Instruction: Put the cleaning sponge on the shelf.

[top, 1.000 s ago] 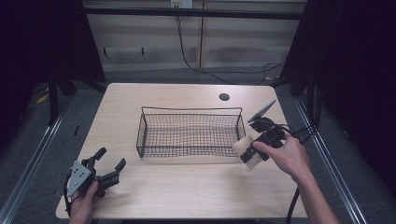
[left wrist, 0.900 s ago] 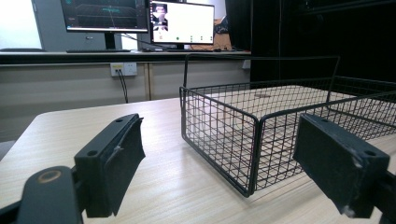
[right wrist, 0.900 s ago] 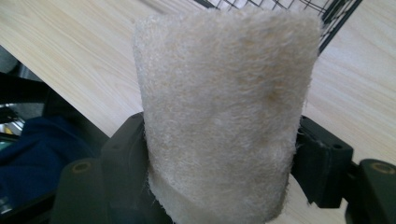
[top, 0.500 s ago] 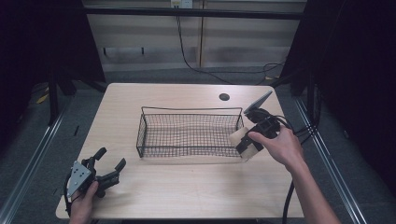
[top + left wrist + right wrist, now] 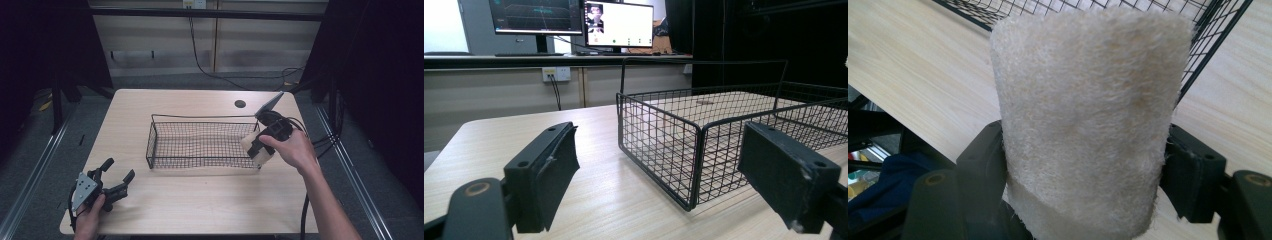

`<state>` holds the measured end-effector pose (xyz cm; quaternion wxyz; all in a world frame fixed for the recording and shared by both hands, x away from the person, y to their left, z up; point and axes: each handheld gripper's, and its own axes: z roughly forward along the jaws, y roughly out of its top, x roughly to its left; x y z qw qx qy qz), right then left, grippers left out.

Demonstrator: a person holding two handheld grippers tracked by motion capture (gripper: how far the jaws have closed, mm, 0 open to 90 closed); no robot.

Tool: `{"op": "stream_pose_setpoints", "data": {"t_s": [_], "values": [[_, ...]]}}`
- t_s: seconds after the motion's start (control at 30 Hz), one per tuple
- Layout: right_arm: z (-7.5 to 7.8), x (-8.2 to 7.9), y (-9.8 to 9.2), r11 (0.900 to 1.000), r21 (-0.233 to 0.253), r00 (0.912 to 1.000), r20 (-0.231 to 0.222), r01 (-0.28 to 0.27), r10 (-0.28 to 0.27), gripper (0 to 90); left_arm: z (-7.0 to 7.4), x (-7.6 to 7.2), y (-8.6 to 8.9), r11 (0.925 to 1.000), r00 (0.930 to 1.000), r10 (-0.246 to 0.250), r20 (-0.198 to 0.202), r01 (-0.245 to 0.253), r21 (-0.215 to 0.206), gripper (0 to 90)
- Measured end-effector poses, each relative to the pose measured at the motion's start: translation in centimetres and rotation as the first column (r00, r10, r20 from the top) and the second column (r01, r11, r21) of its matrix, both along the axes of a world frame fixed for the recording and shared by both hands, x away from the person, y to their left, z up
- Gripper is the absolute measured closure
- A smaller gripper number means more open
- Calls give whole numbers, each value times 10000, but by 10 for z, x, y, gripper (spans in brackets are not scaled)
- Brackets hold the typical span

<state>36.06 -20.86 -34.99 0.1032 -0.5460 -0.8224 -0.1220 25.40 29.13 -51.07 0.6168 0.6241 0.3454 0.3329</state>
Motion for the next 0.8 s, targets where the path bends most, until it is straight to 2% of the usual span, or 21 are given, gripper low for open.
{"op": "stream_pose_setpoints", "data": {"t_s": [0.5, 0.7, 0.8], "values": [[1, 19, 17, 9997, 60, 9996, -143, 248, -247, 284, 0, 0, 0, 10000, 10000, -22, 0, 22, 1, 158], [1, 27, 22, 9988, -217, 9989, -149, 430, -433, 283, 0, 0, 0, 10000, 10000, -28, -1, 28, -9, 157], [2, 30, 23, 9984, -165, 9983, -204, 535, -538, 284, 0, 0, 0, 10000, 10000, -28, -3, 28, 46, 157]]}}
